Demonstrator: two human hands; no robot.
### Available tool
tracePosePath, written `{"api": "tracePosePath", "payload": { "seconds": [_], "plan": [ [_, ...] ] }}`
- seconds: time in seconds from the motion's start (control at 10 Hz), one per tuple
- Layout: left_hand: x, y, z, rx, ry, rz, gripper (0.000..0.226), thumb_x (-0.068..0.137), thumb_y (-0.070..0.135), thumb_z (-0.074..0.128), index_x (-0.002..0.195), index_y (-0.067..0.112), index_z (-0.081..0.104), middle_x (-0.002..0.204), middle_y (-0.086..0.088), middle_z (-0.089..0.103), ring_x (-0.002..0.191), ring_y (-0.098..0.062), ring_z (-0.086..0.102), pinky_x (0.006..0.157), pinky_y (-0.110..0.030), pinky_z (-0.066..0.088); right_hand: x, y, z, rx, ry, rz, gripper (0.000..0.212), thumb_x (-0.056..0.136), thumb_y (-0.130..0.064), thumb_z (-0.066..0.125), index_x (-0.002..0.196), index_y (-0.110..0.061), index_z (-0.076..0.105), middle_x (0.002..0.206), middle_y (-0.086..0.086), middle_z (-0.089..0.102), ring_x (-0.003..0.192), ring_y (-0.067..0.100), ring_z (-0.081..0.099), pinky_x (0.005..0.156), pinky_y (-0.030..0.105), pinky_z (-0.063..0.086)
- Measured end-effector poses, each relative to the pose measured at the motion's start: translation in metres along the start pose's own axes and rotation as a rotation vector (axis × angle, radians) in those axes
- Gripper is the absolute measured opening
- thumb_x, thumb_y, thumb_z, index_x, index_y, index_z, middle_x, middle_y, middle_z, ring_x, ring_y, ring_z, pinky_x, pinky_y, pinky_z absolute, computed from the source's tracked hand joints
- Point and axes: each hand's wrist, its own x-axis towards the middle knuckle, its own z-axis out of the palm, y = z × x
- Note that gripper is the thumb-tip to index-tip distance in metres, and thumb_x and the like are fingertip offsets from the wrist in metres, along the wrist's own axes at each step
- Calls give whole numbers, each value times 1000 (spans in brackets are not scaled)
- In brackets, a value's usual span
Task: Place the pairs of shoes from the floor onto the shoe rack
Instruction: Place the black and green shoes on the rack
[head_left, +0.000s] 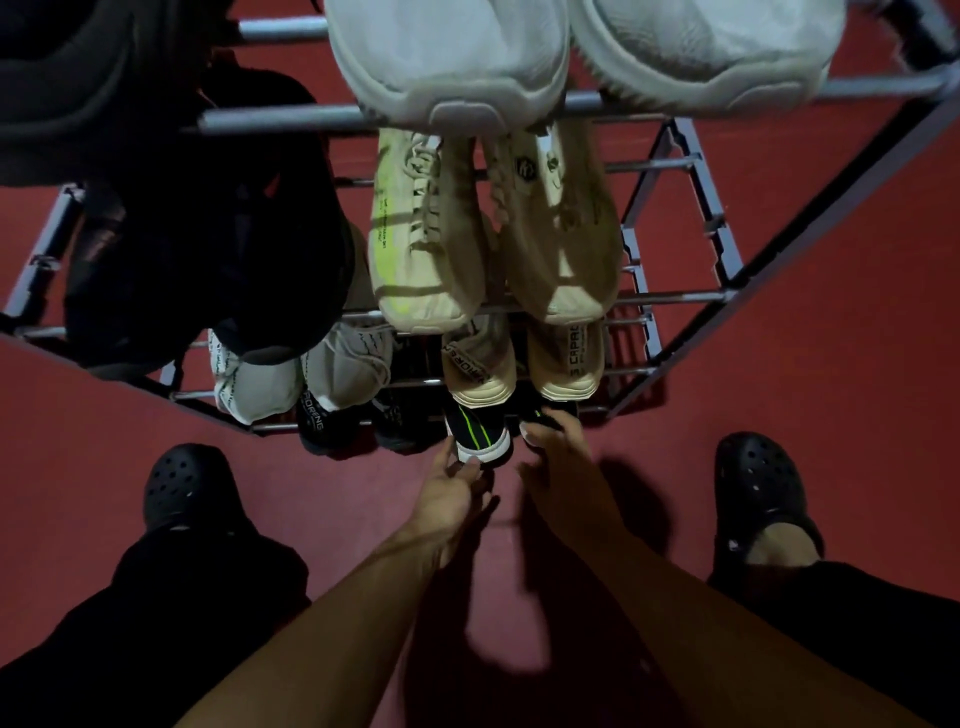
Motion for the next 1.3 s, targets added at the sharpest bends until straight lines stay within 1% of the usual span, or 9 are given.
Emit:
{"api": "tracePosePath", "payload": {
  "seconds": [0.1,0.3,0.5,0.6,0.7,0.9,1.1,1.2,1.3],
  "plan": [
    [7,5,0,-138,70,-26,23,104,13,48,114,33,43,100,-14,59,89,-27,53,107,-60,43,-1,15,0,116,241,328,31,87,-36,67,102,-10,59,108,6,55,95,14,54,85,36,49],
    [34,-3,4,-53,129,-15,29,103,10,50,131,3,49,87,-12,63,68,-20,57,100,-61,49,16,54,28,660,158,1054,62,68,-56,79,108,-15,53,96,8,59,94,27,63,88,48,53],
    [50,-8,5,-187,207,-6,29,100,7,55,129,10,50,100,-17,70,73,-25,69,95,-61,52,27,40,25,867,168,1055,19,89,-31,71,82,-14,73,93,19,74,89,32,71,90,56,56],
    [52,-7,7,-197,200,34,32,101,3,52,132,11,51,119,-19,69,108,-37,68,98,-59,51,28,41,24,947,194,1129,14,89,-20,71,82,-9,71,90,17,73,85,29,69,89,48,55],
    [54,2,9,-202,228,80,33,100,0,51,133,7,49,126,-19,64,105,-28,67,91,-41,58,31,36,24,988,212,1057,14,89,-15,69,76,-12,73,85,12,72,84,25,66,84,45,51],
    [66,9,-3,-33,172,69,26,103,13,50,129,17,50,108,-15,69,95,-30,68,98,-52,51,40,34,21,972,147,1034,17,82,-22,65,89,-7,63,102,38,59,91,26,58,79,40,46],
    [39,8,-26,576,253,86,56,103,22,50,153,11,30,149,-11,47,137,-32,46,118,-46,33,20,6,-3,602,-29,957,8,94,-19,56,90,-20,63,96,10,66,82,16,62,86,38,56],
    [-3,21,-31,1054,223,218,55,103,27,47,153,11,32,158,-10,37,144,-25,38,120,-35,28,9,-12,-13,277,-195,787,25,101,-21,49,123,-16,59,98,-10,56,83,-2,50,86,22,42],
    [-40,41,-31,1425,121,346,55,103,37,45,151,14,37,158,-8,34,145,-25,34,117,-31,25,-7,-40,-25,20,-231,621,65,104,-51,14,129,-14,62,109,-5,64,95,12,64,92,32,50]
  ]
}}
